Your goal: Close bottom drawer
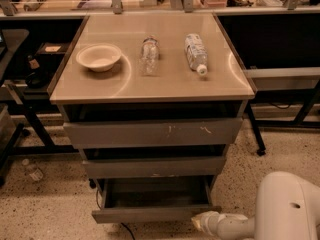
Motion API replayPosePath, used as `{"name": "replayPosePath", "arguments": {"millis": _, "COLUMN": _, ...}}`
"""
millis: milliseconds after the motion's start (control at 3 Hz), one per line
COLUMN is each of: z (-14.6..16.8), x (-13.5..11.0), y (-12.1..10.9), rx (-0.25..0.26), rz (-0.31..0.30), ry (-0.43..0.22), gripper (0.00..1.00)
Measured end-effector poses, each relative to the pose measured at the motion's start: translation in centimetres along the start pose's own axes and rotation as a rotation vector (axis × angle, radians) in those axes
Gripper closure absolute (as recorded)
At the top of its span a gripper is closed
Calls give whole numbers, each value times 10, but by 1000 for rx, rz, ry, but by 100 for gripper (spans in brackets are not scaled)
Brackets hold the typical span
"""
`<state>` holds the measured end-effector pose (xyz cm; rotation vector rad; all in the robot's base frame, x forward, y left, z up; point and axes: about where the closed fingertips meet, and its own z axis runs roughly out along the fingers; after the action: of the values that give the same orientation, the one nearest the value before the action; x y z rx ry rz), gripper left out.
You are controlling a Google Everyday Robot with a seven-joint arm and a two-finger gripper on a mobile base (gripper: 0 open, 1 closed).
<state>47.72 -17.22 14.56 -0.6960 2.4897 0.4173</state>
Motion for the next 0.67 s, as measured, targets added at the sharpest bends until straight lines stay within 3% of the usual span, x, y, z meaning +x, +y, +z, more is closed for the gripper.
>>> {"name": "replayPosePath", "arguments": {"millis": 667, "z": 24, "x": -28, "y": -29, "rx": 27, "rz": -36, "ry": -31, "gripper": 100}}
